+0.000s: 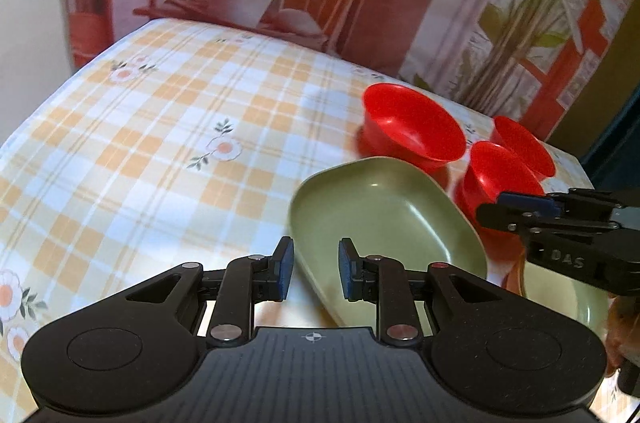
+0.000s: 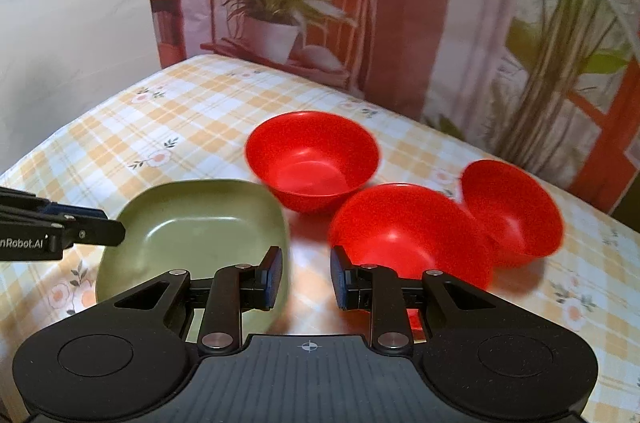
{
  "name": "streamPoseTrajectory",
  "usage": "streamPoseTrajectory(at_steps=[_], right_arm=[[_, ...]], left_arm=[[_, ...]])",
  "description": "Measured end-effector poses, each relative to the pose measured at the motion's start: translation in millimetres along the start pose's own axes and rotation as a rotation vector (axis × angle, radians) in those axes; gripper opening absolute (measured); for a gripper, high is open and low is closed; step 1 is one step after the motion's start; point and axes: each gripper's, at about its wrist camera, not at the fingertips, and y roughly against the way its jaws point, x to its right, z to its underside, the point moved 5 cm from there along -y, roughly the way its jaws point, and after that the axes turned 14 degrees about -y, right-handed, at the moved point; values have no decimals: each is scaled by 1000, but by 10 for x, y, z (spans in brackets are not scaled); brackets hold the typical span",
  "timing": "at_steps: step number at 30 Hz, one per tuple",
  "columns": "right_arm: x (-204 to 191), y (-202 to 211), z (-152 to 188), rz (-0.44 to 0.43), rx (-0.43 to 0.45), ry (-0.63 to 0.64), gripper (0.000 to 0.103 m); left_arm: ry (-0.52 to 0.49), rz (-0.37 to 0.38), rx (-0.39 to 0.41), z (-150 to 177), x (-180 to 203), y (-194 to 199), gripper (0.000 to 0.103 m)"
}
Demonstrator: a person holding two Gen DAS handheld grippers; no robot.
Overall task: Organize plates and bowls
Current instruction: 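Move both grippers to the other green plate and close on its rim, then lift the second green plate with both grippers and carry it over the stack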
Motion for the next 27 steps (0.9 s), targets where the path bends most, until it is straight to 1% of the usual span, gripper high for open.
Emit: streamPoseTrajectory(at_steps=[2,4,7,13,15,16,19,20,24,25,27], right_arm=[[-34,-72,12,-1,-18,-8,24],[-73,-124,27,-8,-31,-16,24],[-116,-189,59,4,-48,3,24],[-63,-309,117,-2,-78,-60,24],[-68,-326,138,2,-80,-58,24],[-64,-326,146,1,-82,-61,24],[-29,-332,168,5,-96,-76,21],[-20,-335,175,8,-98,-79,21],[0,-347,192,3,-101,-92,19],[4,-339,195,0,-102,-96,17],[-3,-295,209,-12,-103,-101,15]], left_arm=[[12,2,-5,18,-8,-23,31],[19,5,-12,33,-12,-51,31],[32,14,-15,47,-29,-95,31],[23,31,-30,86,-7,-179,31],[17,33,-24,92,5,-179,28],[13,33,-20,90,10,-173,23],[5,22,-20,91,13,-172,20],[7,22,-21,94,11,-171,17],[4,22,-23,95,16,-162,17],[1,19,-25,92,18,-156,17],[-12,0,-29,87,25,-127,17]])
